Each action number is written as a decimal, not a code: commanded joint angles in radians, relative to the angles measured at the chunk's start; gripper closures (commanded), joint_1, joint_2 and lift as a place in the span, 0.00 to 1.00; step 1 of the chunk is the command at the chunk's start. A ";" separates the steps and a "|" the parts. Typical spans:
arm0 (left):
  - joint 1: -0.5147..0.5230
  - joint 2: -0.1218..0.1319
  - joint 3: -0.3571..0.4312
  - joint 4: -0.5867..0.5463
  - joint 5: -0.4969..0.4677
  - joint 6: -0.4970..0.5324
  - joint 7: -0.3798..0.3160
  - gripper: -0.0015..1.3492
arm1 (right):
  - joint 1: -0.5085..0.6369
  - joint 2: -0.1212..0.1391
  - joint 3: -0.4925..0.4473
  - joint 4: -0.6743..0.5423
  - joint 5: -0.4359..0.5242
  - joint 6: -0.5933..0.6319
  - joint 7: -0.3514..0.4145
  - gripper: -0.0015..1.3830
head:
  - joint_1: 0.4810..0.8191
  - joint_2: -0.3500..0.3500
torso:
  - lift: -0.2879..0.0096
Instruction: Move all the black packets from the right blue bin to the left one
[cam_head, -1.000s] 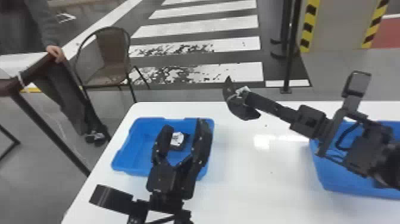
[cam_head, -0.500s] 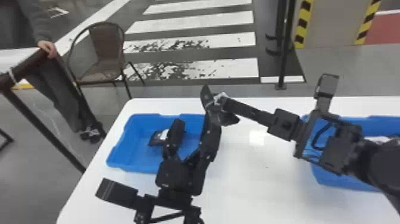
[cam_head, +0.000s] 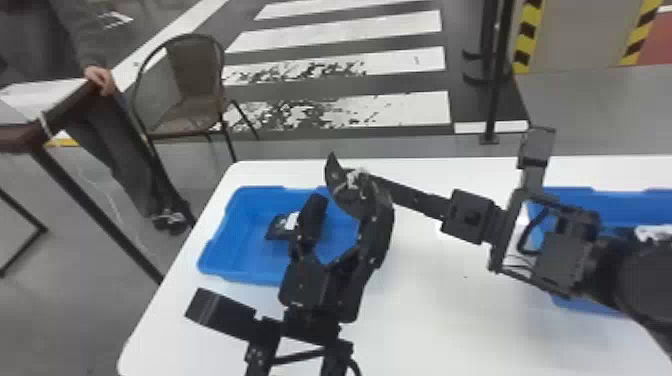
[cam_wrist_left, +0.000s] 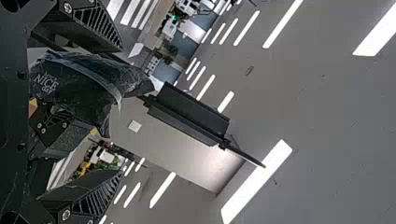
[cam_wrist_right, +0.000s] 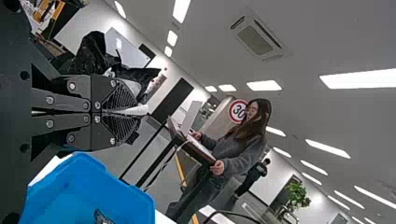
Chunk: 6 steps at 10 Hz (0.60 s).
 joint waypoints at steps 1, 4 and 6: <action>0.002 -0.004 0.011 0.000 -0.014 0.002 0.001 0.08 | -0.002 -0.001 0.014 -0.003 -0.006 0.000 0.000 0.84 | 0.63 0.89 | 0.50; 0.005 -0.004 0.017 0.000 -0.022 0.039 0.003 0.28 | -0.002 -0.001 0.036 -0.003 -0.020 0.000 0.000 0.84 | 0.63 0.92 | 0.50; 0.010 -0.006 0.017 -0.002 -0.030 0.044 0.017 0.64 | -0.005 -0.003 0.038 -0.005 -0.026 0.000 0.002 0.84 | 0.63 0.92 | 0.50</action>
